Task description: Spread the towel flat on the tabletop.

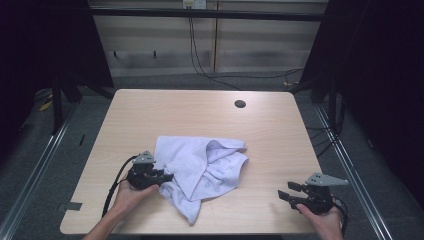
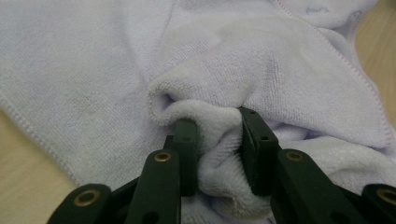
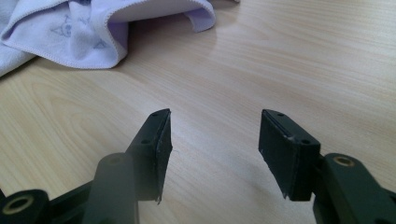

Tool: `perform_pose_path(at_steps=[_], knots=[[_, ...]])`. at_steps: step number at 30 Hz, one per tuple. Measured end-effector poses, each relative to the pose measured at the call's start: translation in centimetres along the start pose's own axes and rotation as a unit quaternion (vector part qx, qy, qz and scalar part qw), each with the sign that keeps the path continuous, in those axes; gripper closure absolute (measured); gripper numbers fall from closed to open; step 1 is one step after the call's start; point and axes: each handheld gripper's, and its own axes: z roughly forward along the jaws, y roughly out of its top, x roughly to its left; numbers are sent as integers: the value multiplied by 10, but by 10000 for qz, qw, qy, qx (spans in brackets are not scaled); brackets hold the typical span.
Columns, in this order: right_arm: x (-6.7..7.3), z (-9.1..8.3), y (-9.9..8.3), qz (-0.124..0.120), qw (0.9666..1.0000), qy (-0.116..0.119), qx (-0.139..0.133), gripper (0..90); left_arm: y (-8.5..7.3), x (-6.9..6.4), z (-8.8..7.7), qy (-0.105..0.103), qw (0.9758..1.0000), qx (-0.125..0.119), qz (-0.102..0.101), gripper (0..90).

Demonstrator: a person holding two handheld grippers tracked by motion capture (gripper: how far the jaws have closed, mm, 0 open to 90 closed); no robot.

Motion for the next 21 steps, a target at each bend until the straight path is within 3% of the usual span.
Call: perform_pose_path(at_steps=[3,5,6,7,9,11,13,15,17,19,21], knots=[[1,1,0,20,10000,41,9,446,0,-9,1,-130,9999,72,79,682],[2,2,1,44,10000,88,9,435,1,-12,1,-231,9996,138,21,651],[4,4,1,-27,9999,107,21,431,3,-14,-1,-219,9996,151,65,602],[6,5,2,-76,9999,98,44,427,5,-16,-6,-83,9998,44,170,564],[9,6,6,-64,9999,150,-3,424,8,-13,-17,-195,9996,-211,60,503],[13,5,11,-83,9997,196,-81,424,10,-10,-28,-130,9990,-426,5,462],[17,7,20,-100,9993,313,-191,423,18,-10,-35,-112,9983,-567,113,449],[22,13,28,-168,9988,408,-212,419,28,-12,-39,40,9968,-760,263,447],[29,23,40,-323,9977,534,-246,416,44,-13,-36,0,9955,-884,345,455],[38,35,54,-442,9966,640,-258,417,59,-12,-26,-61,9961,-764,442,483],[46,48,67,-544,9949,792,-316,421,73,-10,-10,-248,9966,-594,523,500]])
